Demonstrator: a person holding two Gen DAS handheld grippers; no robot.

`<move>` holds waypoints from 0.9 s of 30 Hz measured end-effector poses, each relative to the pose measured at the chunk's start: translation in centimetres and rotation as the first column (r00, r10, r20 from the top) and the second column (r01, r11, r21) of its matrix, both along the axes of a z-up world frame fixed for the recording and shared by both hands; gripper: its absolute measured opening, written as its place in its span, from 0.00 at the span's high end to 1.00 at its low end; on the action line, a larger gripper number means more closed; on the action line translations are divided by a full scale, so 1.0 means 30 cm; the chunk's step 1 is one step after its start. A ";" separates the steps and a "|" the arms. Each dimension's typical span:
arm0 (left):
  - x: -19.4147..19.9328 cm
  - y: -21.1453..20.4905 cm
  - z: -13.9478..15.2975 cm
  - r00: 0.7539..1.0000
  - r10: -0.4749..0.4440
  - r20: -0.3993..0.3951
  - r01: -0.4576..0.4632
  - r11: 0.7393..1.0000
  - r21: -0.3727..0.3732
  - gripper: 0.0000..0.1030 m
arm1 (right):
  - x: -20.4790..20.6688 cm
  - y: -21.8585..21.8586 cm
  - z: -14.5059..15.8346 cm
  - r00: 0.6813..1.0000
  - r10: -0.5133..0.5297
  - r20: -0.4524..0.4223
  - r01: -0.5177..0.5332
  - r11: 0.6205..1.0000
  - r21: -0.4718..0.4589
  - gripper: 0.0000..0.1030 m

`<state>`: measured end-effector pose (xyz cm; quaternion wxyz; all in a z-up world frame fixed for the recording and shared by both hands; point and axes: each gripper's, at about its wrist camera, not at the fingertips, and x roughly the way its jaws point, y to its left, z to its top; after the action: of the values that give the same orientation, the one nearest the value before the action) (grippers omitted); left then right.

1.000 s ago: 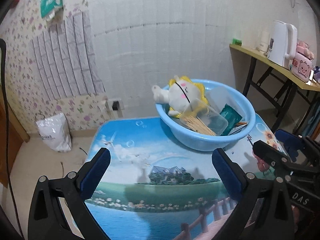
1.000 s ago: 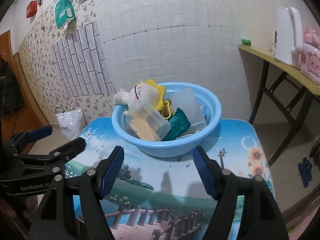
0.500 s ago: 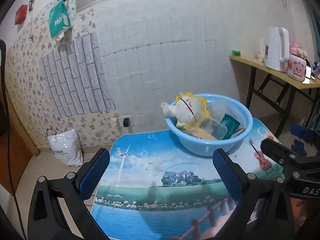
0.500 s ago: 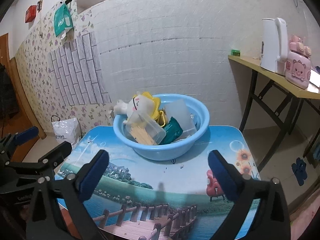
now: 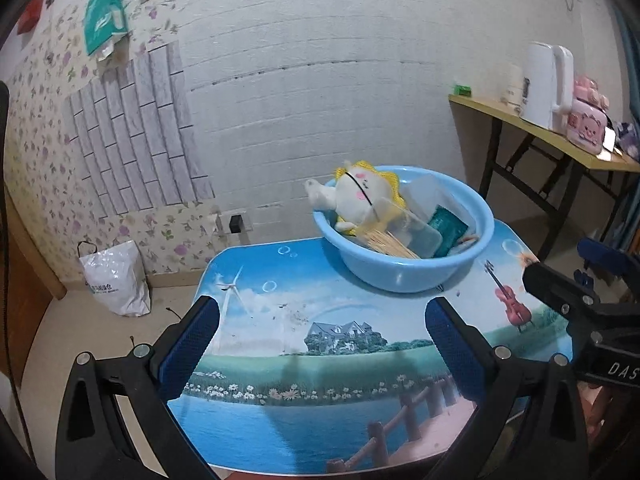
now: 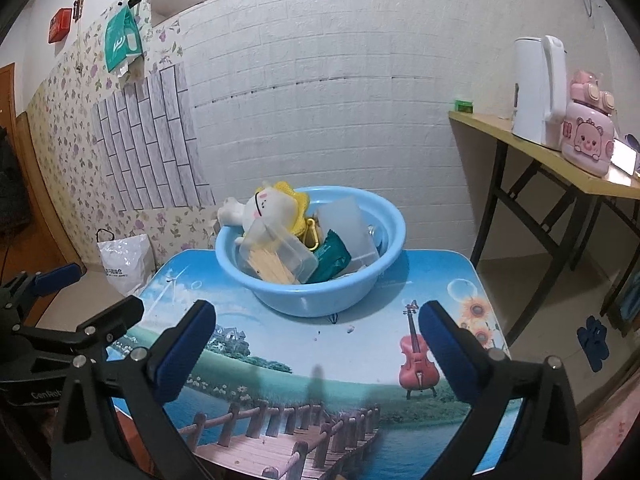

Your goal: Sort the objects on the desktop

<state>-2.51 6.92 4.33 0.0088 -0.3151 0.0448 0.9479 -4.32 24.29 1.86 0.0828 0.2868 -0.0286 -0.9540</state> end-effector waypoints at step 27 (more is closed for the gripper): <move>-0.043 -0.031 -0.055 0.995 -0.003 0.099 -0.004 0.998 0.070 0.00 | -0.020 -0.011 -0.057 0.999 0.000 0.034 0.000 1.000 0.022 0.00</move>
<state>-3.82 5.98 2.68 0.0219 -0.3614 0.0109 0.9321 -4.93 23.96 0.14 0.0790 0.3038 -0.0193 -0.9493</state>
